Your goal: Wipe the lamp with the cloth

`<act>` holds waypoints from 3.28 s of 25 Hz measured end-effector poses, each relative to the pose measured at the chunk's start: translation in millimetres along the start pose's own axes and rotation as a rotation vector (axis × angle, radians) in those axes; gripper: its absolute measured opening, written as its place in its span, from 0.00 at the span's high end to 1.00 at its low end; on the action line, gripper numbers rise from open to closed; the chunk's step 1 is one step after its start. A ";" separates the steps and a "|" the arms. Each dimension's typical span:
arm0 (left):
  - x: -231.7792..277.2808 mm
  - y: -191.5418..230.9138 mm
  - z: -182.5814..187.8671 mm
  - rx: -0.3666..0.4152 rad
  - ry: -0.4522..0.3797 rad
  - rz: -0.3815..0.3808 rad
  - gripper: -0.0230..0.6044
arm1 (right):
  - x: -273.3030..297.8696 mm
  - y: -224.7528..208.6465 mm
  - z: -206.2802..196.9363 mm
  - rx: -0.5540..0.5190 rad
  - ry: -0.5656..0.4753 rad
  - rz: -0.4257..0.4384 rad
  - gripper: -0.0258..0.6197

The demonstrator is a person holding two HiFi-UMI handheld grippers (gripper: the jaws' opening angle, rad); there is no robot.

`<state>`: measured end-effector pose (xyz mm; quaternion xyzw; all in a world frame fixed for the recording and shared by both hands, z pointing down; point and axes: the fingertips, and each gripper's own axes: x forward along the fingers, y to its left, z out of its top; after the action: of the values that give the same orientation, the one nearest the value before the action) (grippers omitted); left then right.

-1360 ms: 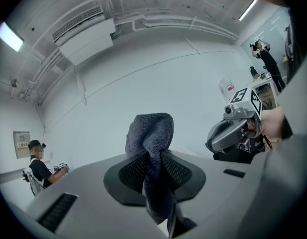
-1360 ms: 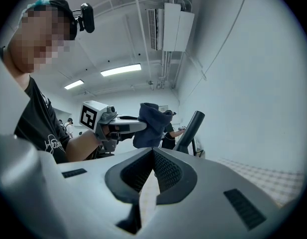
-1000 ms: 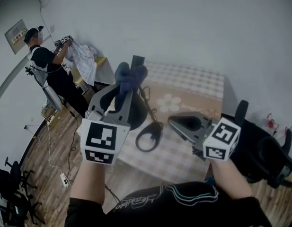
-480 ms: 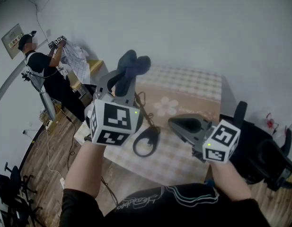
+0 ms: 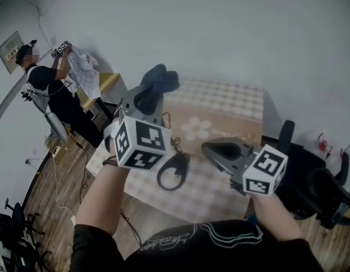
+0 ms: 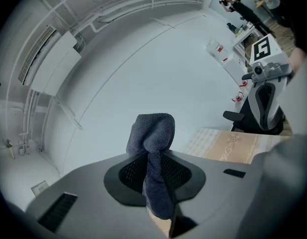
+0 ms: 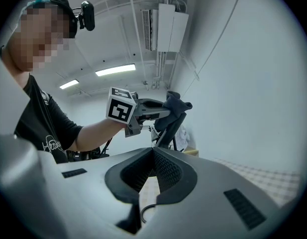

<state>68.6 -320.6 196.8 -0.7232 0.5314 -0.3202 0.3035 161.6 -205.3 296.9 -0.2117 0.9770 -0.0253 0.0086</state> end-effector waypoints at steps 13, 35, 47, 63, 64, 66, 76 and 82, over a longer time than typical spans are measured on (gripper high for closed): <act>13.4 -19.0 -19.3 0.025 0.058 -0.038 0.86 | -1.0 -2.0 -7.0 0.019 -0.002 -0.002 0.94; 5.2 -59.2 -61.5 -0.004 0.150 -0.106 0.86 | 1.0 15.4 -21.8 0.046 0.006 0.021 0.94; -3.7 -84.8 -88.9 -0.011 0.201 -0.147 0.86 | 1.4 25.3 -33.7 0.079 0.019 0.022 0.94; -26.8 -137.5 -116.2 -0.073 0.265 -0.254 0.86 | -3.5 37.7 -47.1 0.115 0.035 0.044 0.94; -28.9 -140.6 -118.1 -0.078 0.270 -0.260 0.86 | -3.6 38.9 -47.7 0.118 0.037 0.046 0.94; -33.5 -149.8 -122.5 -0.096 0.281 -0.281 0.86 | -4.4 42.0 -49.0 0.125 0.038 0.053 0.94; -61.5 -189.0 -144.5 -0.195 0.331 -0.389 0.86 | -3.4 57.4 -52.6 0.144 0.048 0.082 0.94; -82.2 -205.1 -149.5 -0.265 0.331 -0.431 0.86 | -6.0 60.9 -60.5 0.161 0.053 0.092 0.94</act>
<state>50.0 -204.7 436.4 -0.7908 0.4449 -0.4184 0.0408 140.2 -144.7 354.1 -0.1643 0.9804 -0.1087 0.0008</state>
